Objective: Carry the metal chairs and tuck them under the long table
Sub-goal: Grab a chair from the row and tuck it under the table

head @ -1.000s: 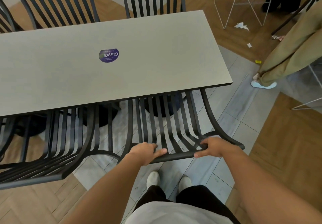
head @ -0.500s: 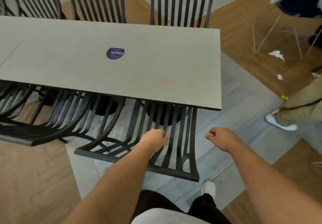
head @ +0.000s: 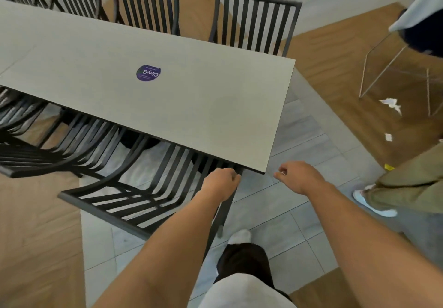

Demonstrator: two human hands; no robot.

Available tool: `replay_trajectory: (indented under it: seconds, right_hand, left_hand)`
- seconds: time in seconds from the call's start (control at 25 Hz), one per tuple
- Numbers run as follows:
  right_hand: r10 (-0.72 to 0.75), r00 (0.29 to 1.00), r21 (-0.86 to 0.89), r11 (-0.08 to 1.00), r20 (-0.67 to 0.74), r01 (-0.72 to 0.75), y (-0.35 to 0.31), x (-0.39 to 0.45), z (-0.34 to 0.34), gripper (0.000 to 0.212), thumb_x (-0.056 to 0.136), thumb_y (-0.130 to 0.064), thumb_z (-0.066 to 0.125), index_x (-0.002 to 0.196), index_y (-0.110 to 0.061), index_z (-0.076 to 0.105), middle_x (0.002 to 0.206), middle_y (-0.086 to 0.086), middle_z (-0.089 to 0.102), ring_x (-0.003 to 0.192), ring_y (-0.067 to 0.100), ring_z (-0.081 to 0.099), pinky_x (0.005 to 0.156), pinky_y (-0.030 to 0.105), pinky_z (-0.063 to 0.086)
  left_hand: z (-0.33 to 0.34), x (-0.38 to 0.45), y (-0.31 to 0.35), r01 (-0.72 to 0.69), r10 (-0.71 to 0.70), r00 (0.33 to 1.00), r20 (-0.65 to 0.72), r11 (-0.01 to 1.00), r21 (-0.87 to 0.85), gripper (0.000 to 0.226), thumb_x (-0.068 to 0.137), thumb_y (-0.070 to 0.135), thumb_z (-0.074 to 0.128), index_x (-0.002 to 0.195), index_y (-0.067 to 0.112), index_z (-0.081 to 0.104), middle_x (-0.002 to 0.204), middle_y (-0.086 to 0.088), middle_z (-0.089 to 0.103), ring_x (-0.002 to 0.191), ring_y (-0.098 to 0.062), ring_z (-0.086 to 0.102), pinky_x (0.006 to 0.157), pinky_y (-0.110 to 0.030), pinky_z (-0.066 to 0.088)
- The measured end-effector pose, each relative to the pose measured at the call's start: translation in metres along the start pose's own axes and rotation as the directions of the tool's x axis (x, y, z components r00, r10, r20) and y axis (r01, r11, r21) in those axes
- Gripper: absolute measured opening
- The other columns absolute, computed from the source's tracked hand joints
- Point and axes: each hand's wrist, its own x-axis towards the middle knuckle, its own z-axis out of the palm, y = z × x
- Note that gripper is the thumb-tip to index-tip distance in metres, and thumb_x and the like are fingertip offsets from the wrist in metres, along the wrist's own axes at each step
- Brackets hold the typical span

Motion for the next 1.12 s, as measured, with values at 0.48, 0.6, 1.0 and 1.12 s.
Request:
replay_trajectory:
  seconds: [0.48,0.6,1.0,1.12]
  right_hand:
    - [-0.071,0.994,-0.014,0.997,0.082,0.072,0.082,0.214,-0.183,0.041,0.106,-0.047,0.049,0.130,-0.018,0.063,0.127,0.007,0.066,0.118,0.028,0.060,0.090,0.033,0.047]
    - [-0.069,0.997,-0.016,0.997,0.035,0.069,0.110,0.274,-0.250,0.027,0.106,-0.045,0.049,0.107,-0.020,0.061,0.105,0.005,0.064,0.102,0.027,0.061,0.074,0.032,0.043]
    - [-0.169,0.985,-0.093,0.981,0.020,0.170,0.215,0.489,-0.405,0.041,0.104,-0.050,0.050,0.123,-0.016,0.064,0.118,0.007,0.069,0.106,0.028,0.062,0.081,0.034,0.047]
    - [-0.230,0.971,-0.100,0.966,0.072,0.237,0.235,0.559,-0.461,0.042,0.103,-0.050,0.052,0.126,-0.016,0.065,0.113,0.004,0.067,0.107,0.027,0.063,0.089,0.036,0.051]
  left_hand:
    - [-0.086,0.219,0.124,0.125,-0.129,0.990,-0.059,0.990,-0.070,0.042,0.103,0.050,0.041,0.120,0.025,0.070,0.113,-0.003,0.073,0.102,-0.026,0.067,0.087,-0.034,0.053]
    - [-0.128,0.290,0.174,0.092,-0.095,0.994,-0.054,0.994,-0.051,0.042,0.103,0.050,0.041,0.120,0.026,0.070,0.111,-0.003,0.073,0.100,-0.025,0.067,0.085,-0.035,0.054]
    - [-0.212,0.496,0.320,0.062,-0.074,0.990,-0.120,0.993,-0.105,0.041,0.105,0.046,0.044,0.126,0.020,0.068,0.113,-0.005,0.073,0.101,-0.025,0.066,0.091,-0.037,0.054]
    - [-0.233,0.546,0.354,0.143,-0.170,0.976,-0.139,0.972,-0.186,0.038,0.104,0.044,0.046,0.117,0.017,0.070,0.109,-0.003,0.073,0.097,-0.024,0.067,0.092,-0.041,0.056]
